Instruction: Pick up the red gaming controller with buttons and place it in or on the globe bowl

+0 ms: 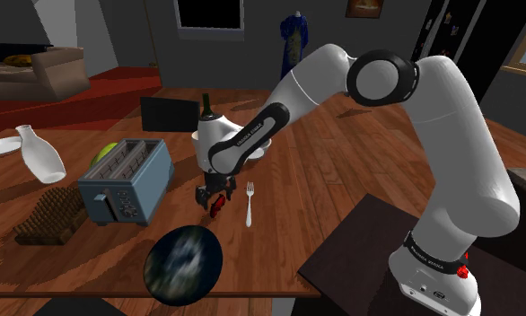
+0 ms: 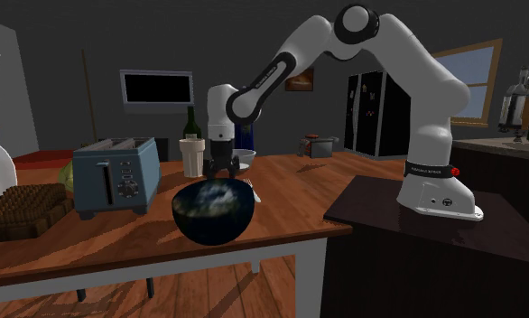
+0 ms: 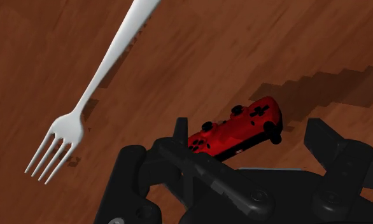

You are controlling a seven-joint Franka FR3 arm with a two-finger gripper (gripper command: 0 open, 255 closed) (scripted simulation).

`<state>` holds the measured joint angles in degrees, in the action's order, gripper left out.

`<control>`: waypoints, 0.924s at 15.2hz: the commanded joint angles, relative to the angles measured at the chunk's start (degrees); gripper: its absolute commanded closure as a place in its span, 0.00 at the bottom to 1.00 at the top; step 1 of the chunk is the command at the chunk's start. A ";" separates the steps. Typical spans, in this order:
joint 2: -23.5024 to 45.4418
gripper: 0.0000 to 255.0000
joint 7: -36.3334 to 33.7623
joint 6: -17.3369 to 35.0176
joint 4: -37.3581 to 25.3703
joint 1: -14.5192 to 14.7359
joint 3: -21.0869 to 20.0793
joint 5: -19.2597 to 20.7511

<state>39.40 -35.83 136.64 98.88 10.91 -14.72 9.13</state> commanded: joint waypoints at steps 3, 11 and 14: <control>2.88 0.00 -0.31 2.11 -0.78 0.53 0.61 0.64; 2.88 0.00 -0.30 2.11 -0.77 0.53 0.61 0.63; 2.88 1.00 -0.30 2.11 -0.77 0.53 0.61 0.63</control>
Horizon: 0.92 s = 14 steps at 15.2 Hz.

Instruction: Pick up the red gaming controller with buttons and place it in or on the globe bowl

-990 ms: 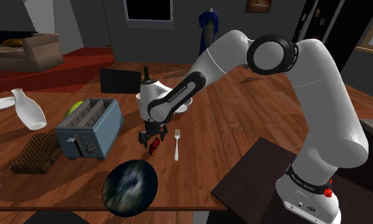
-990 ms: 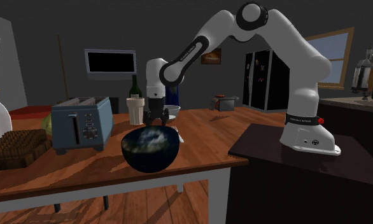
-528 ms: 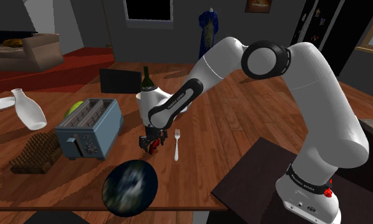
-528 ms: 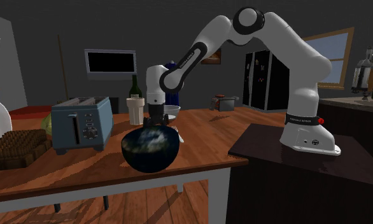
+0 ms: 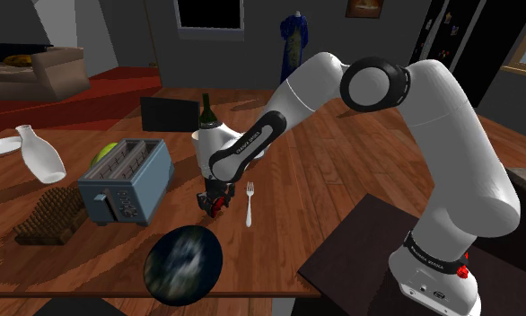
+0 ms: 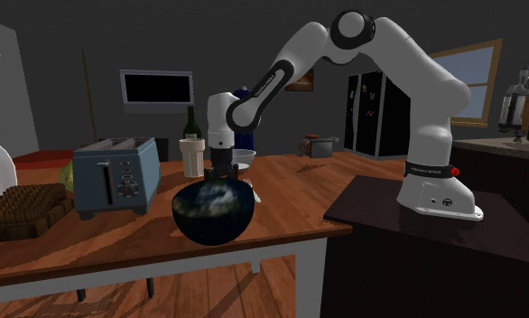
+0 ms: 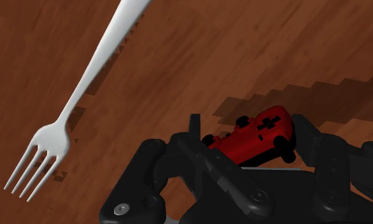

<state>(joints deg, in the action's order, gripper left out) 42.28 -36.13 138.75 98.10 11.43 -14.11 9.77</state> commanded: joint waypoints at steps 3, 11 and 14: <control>0.00 1.00 0.00 0.00 0.00 0.00 0.00 0.00; -2.30 1.00 0.21 -1.84 0.45 -0.38 -0.50 -0.51; -3.96 1.00 0.37 -3.28 0.65 -0.65 -0.87 -0.91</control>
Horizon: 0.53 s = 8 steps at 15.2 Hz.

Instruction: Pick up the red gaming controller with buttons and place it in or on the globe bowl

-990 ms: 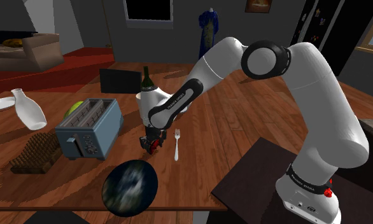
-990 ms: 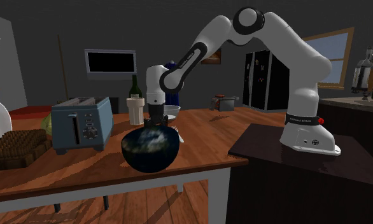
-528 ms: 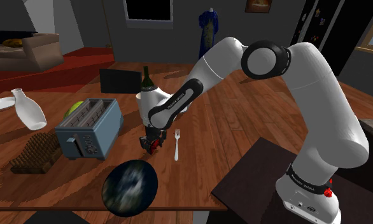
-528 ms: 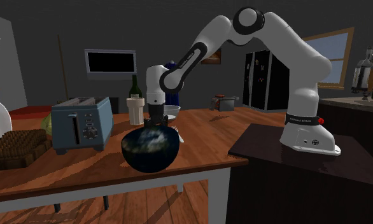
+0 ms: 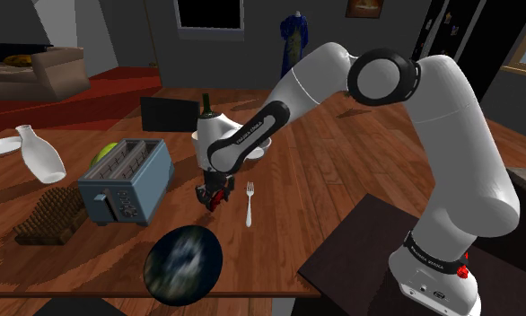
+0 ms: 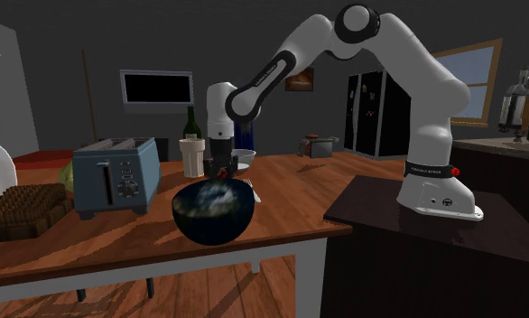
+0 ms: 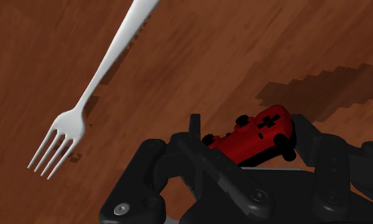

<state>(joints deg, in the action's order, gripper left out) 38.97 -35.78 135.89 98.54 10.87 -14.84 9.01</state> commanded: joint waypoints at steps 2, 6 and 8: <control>-1.72 1.00 0.14 -1.42 0.29 -0.26 -0.37 -0.41; -3.78 1.00 0.37 -3.47 0.27 -0.59 -0.82 -0.96; -4.76 1.00 0.49 -4.52 0.19 -0.74 -1.03 -1.23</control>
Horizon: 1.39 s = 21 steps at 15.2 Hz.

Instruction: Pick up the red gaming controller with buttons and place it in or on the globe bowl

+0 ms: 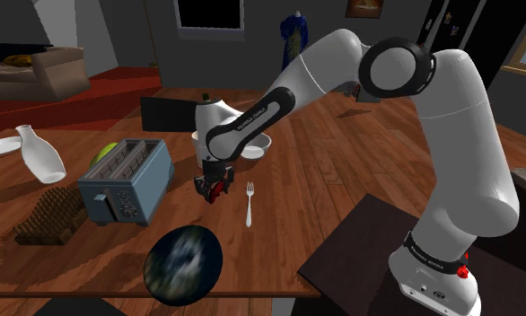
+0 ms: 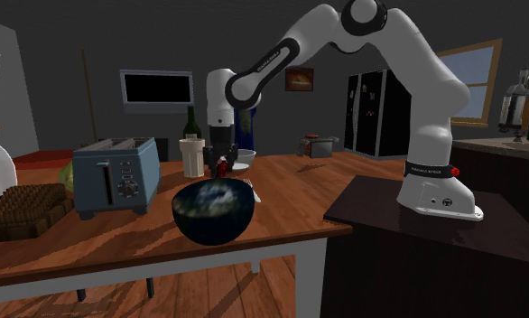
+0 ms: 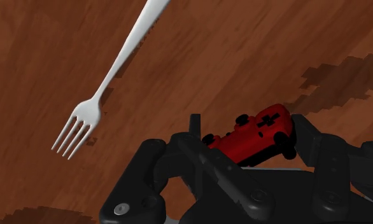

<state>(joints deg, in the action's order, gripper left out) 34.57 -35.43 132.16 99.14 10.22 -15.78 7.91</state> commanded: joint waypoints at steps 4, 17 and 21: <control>-2.24 1.00 0.38 -2.97 -0.75 -0.38 -0.49 -0.68; -7.45 1.00 1.07 -10.60 -3.31 -1.05 -1.52 -2.32; -8.74 1.00 1.24 -13.11 -4.57 -1.18 -1.75 -2.74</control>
<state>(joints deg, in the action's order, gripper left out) 26.01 -34.24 119.86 95.18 9.05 -17.49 5.26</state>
